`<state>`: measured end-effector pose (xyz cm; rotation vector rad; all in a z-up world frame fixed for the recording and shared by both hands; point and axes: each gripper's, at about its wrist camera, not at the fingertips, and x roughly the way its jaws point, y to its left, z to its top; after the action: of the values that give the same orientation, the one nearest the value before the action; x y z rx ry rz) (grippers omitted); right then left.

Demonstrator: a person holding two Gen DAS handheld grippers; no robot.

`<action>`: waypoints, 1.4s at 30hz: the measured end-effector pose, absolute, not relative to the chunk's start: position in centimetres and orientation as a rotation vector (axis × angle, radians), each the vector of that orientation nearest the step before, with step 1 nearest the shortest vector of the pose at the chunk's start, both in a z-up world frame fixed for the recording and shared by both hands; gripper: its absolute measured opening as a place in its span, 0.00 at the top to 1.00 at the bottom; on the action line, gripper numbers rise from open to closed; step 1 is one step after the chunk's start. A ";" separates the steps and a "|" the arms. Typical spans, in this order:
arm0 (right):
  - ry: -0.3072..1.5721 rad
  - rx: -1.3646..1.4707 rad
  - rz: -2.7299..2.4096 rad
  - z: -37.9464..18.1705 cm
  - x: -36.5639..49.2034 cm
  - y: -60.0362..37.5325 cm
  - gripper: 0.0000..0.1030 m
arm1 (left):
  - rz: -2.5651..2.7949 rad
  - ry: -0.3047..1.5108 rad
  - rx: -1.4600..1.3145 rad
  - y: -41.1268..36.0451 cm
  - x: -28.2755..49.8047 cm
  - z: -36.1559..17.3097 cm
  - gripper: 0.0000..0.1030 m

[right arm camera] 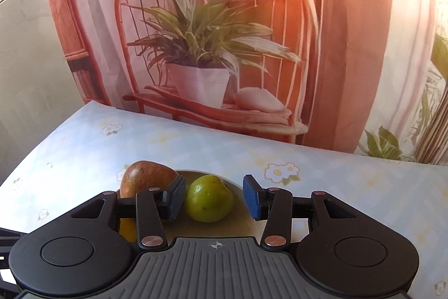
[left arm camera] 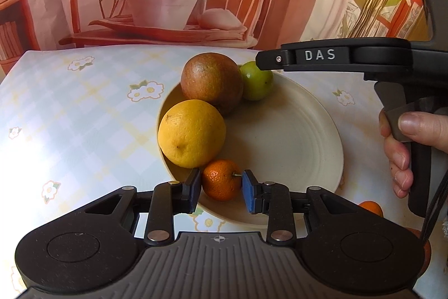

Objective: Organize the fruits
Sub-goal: 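Lower the tangerine onto the plate with the left gripper while the right gripper carries a green lime there, then open both grippers to release tangerine and lime on the plate, then withdraw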

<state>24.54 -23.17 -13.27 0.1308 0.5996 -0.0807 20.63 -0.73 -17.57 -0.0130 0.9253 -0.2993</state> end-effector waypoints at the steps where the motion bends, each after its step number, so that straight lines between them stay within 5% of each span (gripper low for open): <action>1: 0.594 0.133 -0.079 -13.0 24.2 -23.2 0.59 | -0.298 0.926 -0.015 -0.7 20.6 -17.5 0.67; 42: 0.518 0.297 -0.360 -14.8 -0.6 -22.3 0.59 | -0.224 0.711 -0.013 4.2 10.6 -12.1 0.64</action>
<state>-0.56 -22.26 -14.77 0.2971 0.5175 -0.3600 10.61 4.21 -12.09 -0.0127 0.7106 -0.2238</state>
